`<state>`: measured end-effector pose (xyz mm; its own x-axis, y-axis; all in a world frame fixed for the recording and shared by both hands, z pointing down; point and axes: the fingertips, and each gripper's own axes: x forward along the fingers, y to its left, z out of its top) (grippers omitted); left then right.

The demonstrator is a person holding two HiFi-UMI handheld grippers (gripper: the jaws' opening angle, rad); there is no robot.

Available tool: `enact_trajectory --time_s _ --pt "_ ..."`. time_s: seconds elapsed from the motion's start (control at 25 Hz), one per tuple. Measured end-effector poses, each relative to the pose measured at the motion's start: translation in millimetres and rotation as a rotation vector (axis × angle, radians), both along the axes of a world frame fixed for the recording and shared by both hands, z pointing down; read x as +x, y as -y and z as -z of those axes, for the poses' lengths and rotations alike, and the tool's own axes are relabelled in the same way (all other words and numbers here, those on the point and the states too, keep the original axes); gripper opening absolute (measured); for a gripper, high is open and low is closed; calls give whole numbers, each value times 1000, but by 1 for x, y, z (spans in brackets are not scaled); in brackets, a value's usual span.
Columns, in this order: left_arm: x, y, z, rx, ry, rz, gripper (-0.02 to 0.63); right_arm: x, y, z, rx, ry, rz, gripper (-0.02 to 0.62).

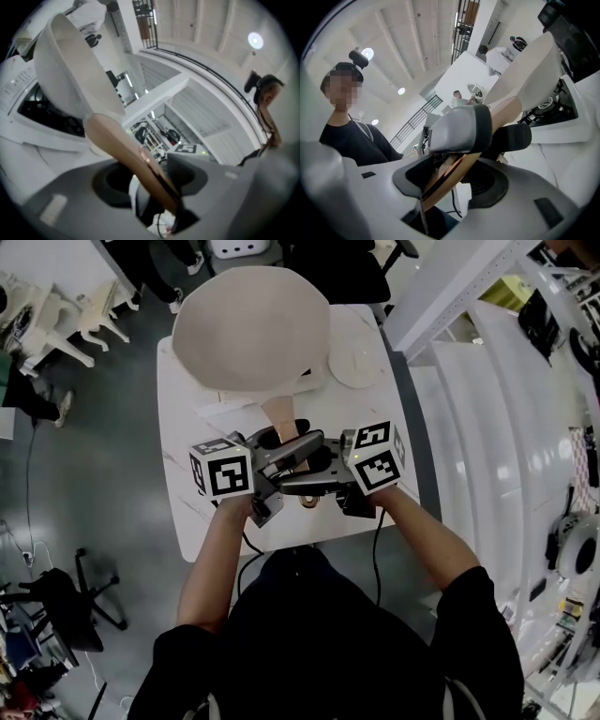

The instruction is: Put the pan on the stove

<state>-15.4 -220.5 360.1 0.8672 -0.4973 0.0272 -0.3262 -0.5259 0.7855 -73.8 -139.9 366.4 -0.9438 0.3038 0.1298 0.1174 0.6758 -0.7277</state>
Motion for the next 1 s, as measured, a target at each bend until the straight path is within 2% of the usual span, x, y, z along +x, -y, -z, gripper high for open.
enact_trajectory --time_s 0.32,1.0 --pt "-2 35 -13 -30 -20 82 221 5 30 -13 -17 -49 80 212" --pt "17 83 -28 -93 -71 180 227 32 76 -24 -62 -102 176 213"
